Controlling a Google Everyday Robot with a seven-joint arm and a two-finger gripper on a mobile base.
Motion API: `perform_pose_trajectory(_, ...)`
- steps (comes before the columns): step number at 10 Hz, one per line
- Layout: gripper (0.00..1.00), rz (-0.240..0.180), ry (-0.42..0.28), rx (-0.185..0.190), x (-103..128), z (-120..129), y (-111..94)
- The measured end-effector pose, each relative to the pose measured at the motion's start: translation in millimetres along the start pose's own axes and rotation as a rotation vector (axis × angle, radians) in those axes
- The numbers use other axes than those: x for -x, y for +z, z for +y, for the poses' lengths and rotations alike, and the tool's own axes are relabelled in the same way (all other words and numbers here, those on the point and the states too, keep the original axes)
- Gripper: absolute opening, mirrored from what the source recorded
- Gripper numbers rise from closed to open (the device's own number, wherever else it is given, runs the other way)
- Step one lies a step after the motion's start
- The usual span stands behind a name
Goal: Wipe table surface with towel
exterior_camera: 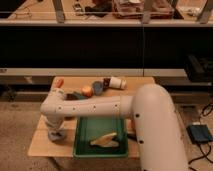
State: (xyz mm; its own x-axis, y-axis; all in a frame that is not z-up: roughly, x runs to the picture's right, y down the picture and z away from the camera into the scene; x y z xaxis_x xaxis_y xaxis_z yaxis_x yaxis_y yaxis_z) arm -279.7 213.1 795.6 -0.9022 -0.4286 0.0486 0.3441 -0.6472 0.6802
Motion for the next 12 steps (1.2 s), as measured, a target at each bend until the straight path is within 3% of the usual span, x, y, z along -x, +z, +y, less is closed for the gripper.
perform_pose_trajectory(2, 0.00, -0.005, -0.002, 0.005, -1, -2, 3)
perform_pose_trajectory(5, 0.00, -0.032, -0.003, 0.055, -11, -2, 5)
perform_pose_trajectory(8, 0.00, -0.037, 0.010, 0.099, -31, 24, 12)
perform_pose_trajectory(9, 0.00, -0.027, -0.014, 0.091, -44, 24, 13)
perform_pose_trajectory(12, 0.00, -0.015, -0.063, 0.052, -49, 10, 11)
